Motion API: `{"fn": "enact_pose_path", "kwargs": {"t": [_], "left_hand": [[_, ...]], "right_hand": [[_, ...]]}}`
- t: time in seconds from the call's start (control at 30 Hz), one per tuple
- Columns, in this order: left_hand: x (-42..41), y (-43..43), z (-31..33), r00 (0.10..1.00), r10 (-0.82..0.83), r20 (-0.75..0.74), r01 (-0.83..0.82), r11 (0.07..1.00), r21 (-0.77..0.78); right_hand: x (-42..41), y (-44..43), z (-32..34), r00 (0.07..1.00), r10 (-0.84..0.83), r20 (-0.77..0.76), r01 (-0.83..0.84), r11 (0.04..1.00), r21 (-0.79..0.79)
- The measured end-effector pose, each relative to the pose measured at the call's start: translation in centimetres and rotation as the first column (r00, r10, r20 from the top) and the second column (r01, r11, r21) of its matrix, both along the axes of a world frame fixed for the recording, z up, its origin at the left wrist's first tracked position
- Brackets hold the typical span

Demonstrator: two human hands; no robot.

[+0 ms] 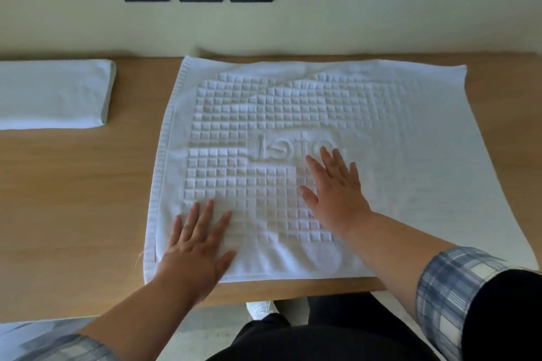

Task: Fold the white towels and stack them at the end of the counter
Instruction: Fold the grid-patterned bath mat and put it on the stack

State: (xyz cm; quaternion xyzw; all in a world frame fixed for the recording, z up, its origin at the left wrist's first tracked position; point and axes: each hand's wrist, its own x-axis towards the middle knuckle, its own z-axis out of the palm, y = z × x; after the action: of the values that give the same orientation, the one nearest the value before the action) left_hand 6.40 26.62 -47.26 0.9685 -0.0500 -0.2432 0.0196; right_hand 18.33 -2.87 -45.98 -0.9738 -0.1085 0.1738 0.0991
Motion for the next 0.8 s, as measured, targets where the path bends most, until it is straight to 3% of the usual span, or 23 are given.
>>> {"fn": "enact_pose_path", "kwargs": {"t": [0.13,0.23,0.37,0.53,0.67,0.8], "left_hand": [[-0.8,-0.7,0.8,1.0,0.02,0.016,-0.02,1.0,-0.022],[1.1,-1.7,1.6,0.997,0.048,0.061,-0.042,0.995,-0.095],[11.7,-4.7,2.4,0.983,0.024,0.181,0.016,0.976,-0.218],[27.8,-7.2,2.6,0.902,0.282,0.328,-0.19,0.94,-0.285],[33.8,-4.5,1.9,0.811,0.477,0.339,-0.393,0.873,-0.289],[34.9,-2.1,-0.3,0.851,0.492,0.183,-0.478,0.87,-0.117]], "right_hand": [[0.5,-1.9,-1.7,0.994,0.049,-0.093,-0.056,0.996,-0.069],[1.4,-1.9,-1.3,0.998,0.042,-0.051,-0.044,0.999,-0.024],[8.5,0.1,0.7,0.993,-0.008,0.12,-0.006,0.993,0.118],[18.4,5.0,0.9,0.983,-0.038,0.182,-0.004,0.975,0.223],[23.1,8.2,0.1,0.986,0.062,0.153,-0.073,0.995,0.067],[25.1,9.8,-1.2,0.977,0.131,0.171,-0.12,0.99,-0.073]]}}
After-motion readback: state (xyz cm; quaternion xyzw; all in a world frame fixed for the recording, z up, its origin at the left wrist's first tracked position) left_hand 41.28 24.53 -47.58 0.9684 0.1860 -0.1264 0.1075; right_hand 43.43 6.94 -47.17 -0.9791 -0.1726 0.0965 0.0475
